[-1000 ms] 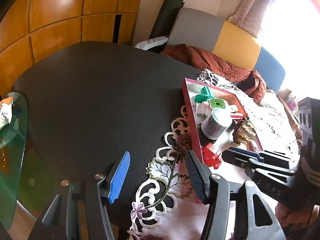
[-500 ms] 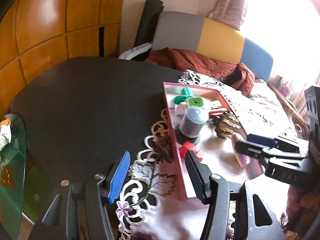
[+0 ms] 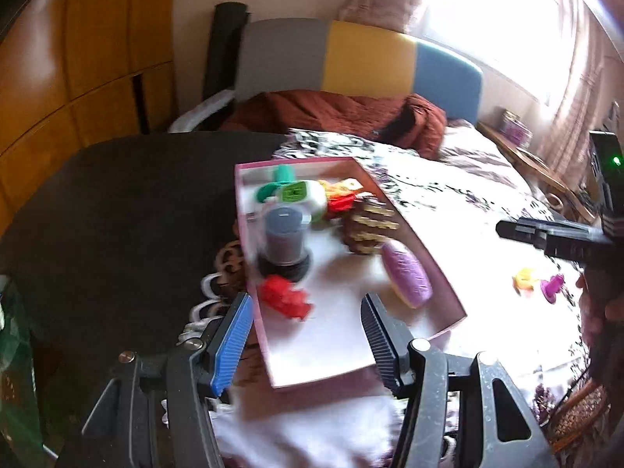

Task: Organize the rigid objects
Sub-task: 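Move both open tools back over the orange and magenta toys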

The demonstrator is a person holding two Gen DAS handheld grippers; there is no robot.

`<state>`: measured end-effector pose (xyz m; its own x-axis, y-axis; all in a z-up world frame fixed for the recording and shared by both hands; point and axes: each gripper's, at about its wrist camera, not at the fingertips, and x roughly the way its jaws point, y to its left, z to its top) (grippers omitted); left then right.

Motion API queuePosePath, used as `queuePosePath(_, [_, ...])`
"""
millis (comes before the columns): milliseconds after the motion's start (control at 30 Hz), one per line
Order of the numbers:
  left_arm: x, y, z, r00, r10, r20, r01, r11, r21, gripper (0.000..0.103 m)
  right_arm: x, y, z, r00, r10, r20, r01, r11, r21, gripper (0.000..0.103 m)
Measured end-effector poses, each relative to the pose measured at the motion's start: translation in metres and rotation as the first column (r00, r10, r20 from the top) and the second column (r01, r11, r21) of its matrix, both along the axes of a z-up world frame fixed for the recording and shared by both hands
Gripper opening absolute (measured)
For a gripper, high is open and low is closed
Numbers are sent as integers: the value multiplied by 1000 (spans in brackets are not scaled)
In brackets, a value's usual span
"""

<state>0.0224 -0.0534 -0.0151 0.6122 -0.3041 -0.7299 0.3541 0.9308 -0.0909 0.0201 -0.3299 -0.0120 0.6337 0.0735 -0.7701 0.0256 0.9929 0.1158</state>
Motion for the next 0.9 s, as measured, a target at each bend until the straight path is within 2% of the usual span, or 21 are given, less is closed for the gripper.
queuePosePath(133, [-2, -31, 1, 996, -89, -10, 89, 996, 5, 58, -14, -62, 6, 988, -155, 16, 155, 988, -22, 77])
queuePosePath(233, [-4, -57, 1, 988, -154, -18, 155, 988, 19, 58, -30, -116, 6, 943, -330, 44, 331, 943, -35, 78])
queuePosePath(333, [-6, -87, -1, 973, -226, -38, 227, 974, 25, 58, -50, -171, -1, 849, -524, 67, 527, 850, -22, 78])
queuePosePath(400, [-8, -110, -3, 957, -286, -59, 287, 958, 14, 58, -67, -202, -7, 764, -643, 58, 643, 765, 15, 78])
queuePosePath(433, [-9, -120, -4, 950, -306, -69, 307, 952, 10, 58, -74, -216, -8, 720, -693, 38, 690, 721, 64, 78])
queuePosePath(467, [-10, -132, -6, 942, -326, -83, 328, 945, 5, 58, -80, -225, -7, 689, -723, 47, 715, 689, 117, 78])
queuePosePath(533, [-9, -155, -12, 918, -374, -131, 374, 927, -23, 58, -88, -234, -6, 649, -759, 59, 747, 650, 140, 78])
queuePosePath(600, [-9, -180, -19, 893, -412, -182, 410, 911, -49, 58, -91, -239, -8, 635, -771, 47, 758, 633, 158, 78])
queuePosePath(733, [-11, -229, -29, 856, -465, -224, 465, 883, -59, 58, -98, -241, -8, 626, -779, 32, 760, 619, 200, 79])
queuePosePath(800, [-15, -254, -34, 839, -501, -211, 507, 862, -30, 59, -98, -242, -12, 622, -783, 23, 758, 609, 231, 80])
queuePosePath(900, [-20, -281, -44, 801, -561, -208, 576, 817, 13, 67, -101, -245, -14, 617, -787, 10, 758, 598, 260, 81])
